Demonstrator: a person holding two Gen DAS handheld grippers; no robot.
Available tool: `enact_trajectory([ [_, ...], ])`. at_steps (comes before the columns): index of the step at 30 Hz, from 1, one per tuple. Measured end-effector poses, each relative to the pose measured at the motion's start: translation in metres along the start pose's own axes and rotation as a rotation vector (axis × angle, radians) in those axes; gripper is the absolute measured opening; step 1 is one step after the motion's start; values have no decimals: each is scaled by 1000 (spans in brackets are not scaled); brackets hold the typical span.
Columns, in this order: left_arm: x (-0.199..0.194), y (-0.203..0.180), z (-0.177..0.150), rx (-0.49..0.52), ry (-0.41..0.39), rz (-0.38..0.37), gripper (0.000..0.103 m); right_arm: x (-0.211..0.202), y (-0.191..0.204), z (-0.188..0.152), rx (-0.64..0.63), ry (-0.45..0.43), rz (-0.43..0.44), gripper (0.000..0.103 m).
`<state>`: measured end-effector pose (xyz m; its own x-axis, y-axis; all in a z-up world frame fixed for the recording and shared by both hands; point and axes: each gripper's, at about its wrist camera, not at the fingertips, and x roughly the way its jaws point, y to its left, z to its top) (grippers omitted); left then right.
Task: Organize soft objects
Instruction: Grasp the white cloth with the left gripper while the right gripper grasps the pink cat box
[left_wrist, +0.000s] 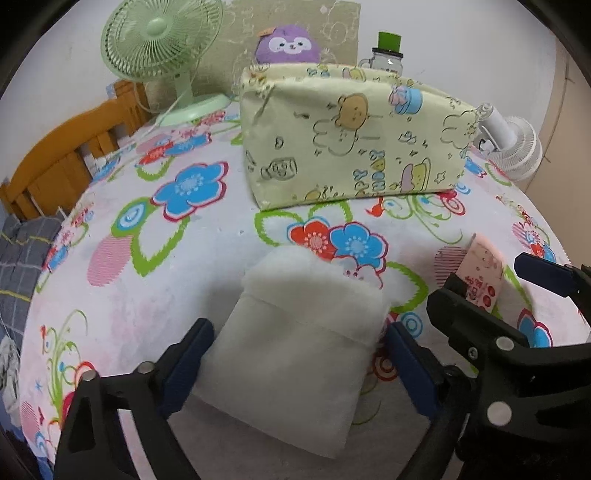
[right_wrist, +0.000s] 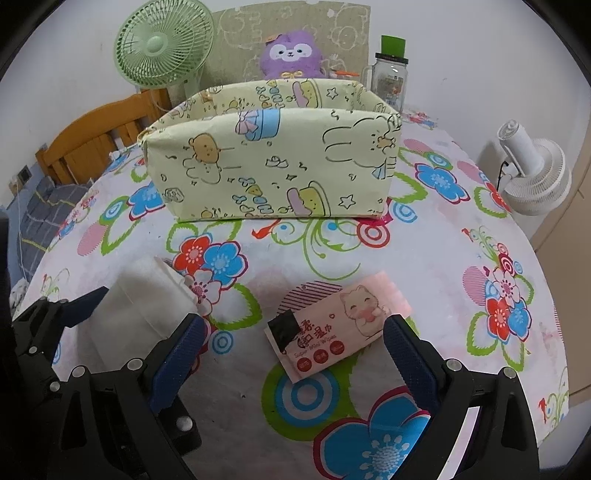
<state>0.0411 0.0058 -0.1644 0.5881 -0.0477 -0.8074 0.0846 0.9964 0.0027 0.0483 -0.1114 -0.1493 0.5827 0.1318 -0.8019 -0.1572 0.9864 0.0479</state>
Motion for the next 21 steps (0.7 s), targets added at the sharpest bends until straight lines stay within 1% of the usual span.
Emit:
enact_trajectory([
  [3, -1, 0, -1, -2, -7, -5, 89, 3, -1, -1, 9, 8, 10, 98],
  [5, -2, 0, -1, -3, -10, -9, 83, 4, -2, 0, 15, 10, 11, 98],
  [7, -3, 0, -1, -7, -11, -20, 80, 3, -3, 0, 23, 7, 12, 98],
  [11, -3, -4, 0, -2, -18, -14, 75, 4, -7, 1, 30, 7, -13, 98],
  [14, -3, -10, 2, 12, -26, -4, 73, 5, -13, 1, 51, 8, -13, 98],
  [18, -2, -18, 8, 30, -25, -25, 72, 5, -24, 1, 86, 7, -18, 98],
  [21, 0, -27, 12, 54, -27, -27, 72, 6, -33, 0, 116, 16, -20, 98],
])
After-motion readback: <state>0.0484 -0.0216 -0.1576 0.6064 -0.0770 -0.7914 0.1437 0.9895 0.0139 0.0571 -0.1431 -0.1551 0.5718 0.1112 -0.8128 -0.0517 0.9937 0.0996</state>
